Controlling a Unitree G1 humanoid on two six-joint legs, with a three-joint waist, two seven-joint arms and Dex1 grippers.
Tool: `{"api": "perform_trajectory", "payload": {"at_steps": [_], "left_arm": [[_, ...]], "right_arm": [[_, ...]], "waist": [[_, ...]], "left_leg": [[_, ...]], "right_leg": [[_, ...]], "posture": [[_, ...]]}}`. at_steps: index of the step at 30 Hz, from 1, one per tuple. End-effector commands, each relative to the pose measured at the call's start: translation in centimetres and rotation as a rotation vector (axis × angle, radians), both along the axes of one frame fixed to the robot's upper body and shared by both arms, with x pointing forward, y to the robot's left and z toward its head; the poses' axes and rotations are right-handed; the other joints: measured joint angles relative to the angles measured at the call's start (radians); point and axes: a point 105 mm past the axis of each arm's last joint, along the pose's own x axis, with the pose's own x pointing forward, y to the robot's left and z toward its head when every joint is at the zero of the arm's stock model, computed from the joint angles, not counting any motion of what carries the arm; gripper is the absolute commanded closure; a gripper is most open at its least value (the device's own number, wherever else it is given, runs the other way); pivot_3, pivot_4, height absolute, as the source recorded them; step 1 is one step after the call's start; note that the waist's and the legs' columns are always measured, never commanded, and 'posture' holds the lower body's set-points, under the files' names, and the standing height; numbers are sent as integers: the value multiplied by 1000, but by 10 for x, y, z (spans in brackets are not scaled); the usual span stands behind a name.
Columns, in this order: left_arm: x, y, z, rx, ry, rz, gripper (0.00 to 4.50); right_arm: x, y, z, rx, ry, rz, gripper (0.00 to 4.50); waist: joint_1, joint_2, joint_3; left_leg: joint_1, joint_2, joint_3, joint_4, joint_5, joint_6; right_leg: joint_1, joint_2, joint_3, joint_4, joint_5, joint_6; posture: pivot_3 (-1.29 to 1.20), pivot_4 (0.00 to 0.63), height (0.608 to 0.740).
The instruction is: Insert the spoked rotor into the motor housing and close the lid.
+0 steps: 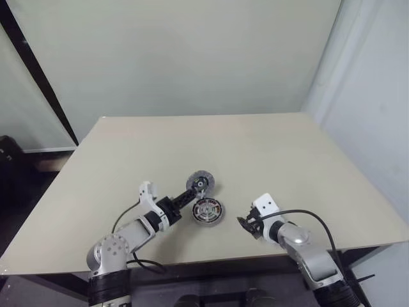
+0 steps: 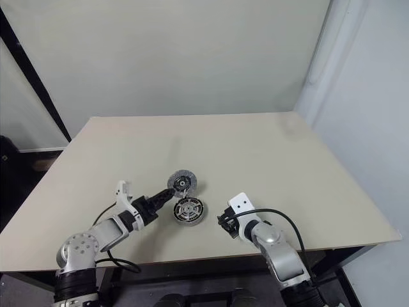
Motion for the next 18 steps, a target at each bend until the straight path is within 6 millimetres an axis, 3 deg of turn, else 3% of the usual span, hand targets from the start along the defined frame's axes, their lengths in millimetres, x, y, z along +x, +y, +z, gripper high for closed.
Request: {"api": "perform_trajectory", "payload": {"at_steps": [1, 5, 11, 14, 18], "left_arm": [[0, 1, 34, 92, -170, -49, 535], [0, 26, 29, 225, -203, 12, 523], [0, 48, 21, 282, -214, 82, 523], [-2, 44, 22, 280, -231, 71, 523], [-7, 41, 20, 295, -230, 56, 523]], "right_arm": [[10, 15, 36, 140, -86, 15, 1322], [12, 46, 56, 289, -78, 70, 2416], [29, 84, 47, 268, -54, 127, 4440], [32, 92, 22, 199, -8, 147, 4440], [20, 92, -20, 76, 70, 207, 4440]], "waist": [[-1, 0, 0], [-11, 2, 1], [-15, 2, 1], [-16, 1, 0], [-22, 2, 0]], "left_leg": [[0, 0, 0, 0, 0, 0], [2, 1, 1, -1, 0, 0], [1, 1, -1, 0, 0, 0], [0, 0, 0, 0, 0, 0], [0, 0, 0, -2, 0, 0]], "right_leg": [[0, 0, 0, 0, 0, 0], [0, 1, 0, 1, 0, 0], [0, 1, 0, 0, 0, 0], [0, -1, 0, 0, 0, 0], [0, -1, 0, 0, 0, 0]], "posture": [[0, 0, 740], [0, 0, 740], [0, 0, 740], [0, 0, 740], [0, 0, 740]]}}
